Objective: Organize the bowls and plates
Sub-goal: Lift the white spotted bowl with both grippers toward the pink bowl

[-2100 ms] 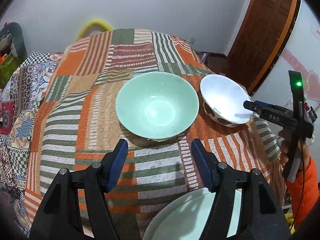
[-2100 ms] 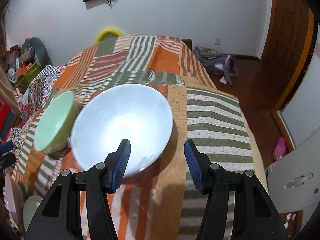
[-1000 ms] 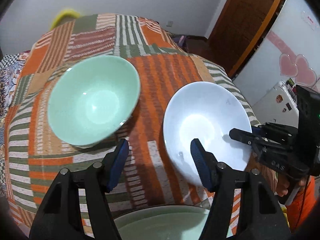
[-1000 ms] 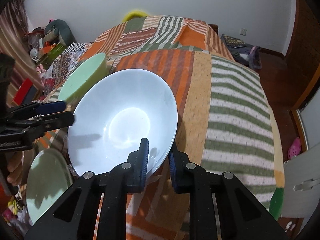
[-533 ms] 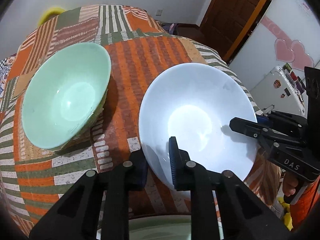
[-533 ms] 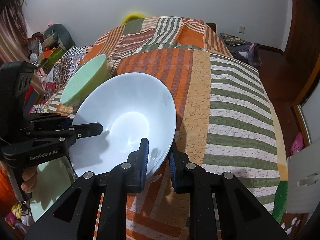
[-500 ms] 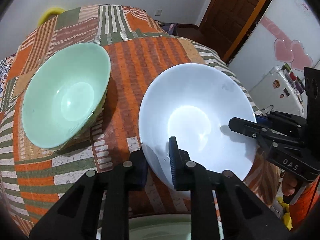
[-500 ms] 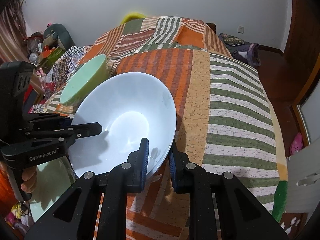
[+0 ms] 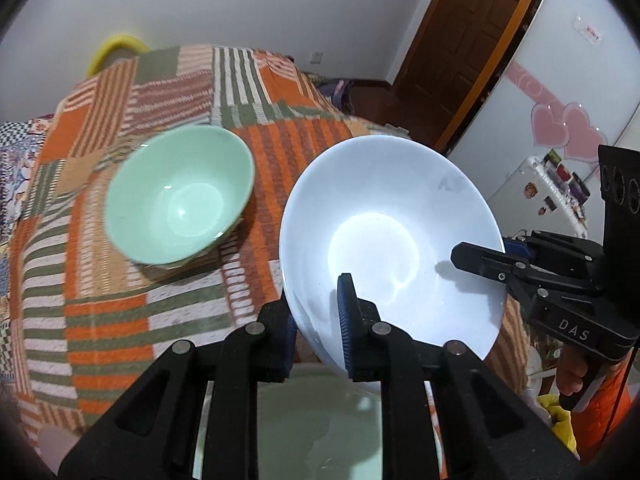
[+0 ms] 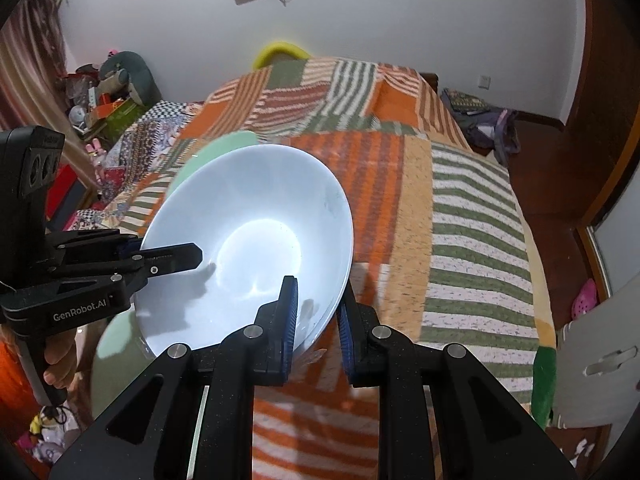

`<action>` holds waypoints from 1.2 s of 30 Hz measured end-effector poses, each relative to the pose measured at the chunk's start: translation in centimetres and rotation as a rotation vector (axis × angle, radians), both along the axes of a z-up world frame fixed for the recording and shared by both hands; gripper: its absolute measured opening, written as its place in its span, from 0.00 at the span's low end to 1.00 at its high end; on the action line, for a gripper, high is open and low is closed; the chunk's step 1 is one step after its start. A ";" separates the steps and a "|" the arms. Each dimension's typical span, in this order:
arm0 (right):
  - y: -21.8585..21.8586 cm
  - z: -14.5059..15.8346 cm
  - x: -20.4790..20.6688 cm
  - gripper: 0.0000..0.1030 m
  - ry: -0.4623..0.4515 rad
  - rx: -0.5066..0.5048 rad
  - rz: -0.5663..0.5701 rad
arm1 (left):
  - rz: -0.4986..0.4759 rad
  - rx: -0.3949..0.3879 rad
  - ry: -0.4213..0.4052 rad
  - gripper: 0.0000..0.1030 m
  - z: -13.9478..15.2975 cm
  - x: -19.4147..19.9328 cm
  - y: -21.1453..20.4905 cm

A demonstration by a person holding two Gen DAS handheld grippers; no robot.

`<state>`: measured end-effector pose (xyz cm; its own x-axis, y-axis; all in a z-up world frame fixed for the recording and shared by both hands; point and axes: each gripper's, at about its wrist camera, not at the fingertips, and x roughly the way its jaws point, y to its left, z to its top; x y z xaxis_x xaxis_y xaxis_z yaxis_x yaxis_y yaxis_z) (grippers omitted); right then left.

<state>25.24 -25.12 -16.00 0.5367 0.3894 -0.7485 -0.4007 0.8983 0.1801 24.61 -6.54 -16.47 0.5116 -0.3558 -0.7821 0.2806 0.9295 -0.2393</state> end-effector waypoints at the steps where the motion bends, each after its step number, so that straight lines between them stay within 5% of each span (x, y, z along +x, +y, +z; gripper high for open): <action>1: 0.3 0.4 -0.4 0.17 -0.007 0.000 0.006 | 0.007 -0.003 -0.008 0.18 0.5 -0.5 0.5; 18: 8.5 3.9 -6.0 0.17 -0.076 0.019 0.146 | 0.154 0.001 -0.092 0.18 4.7 -10.0 9.5; 36: 17.7 0.9 -9.7 0.17 -0.003 0.035 0.319 | 0.346 0.006 -0.010 0.18 0.9 -17.1 19.1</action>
<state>15.55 -7.47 -15.13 0.3857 0.5640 -0.7301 -0.6619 0.7205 0.2068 7.49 12.61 -15.54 0.6088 -0.1554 -0.7780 -0.0492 0.9713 -0.2325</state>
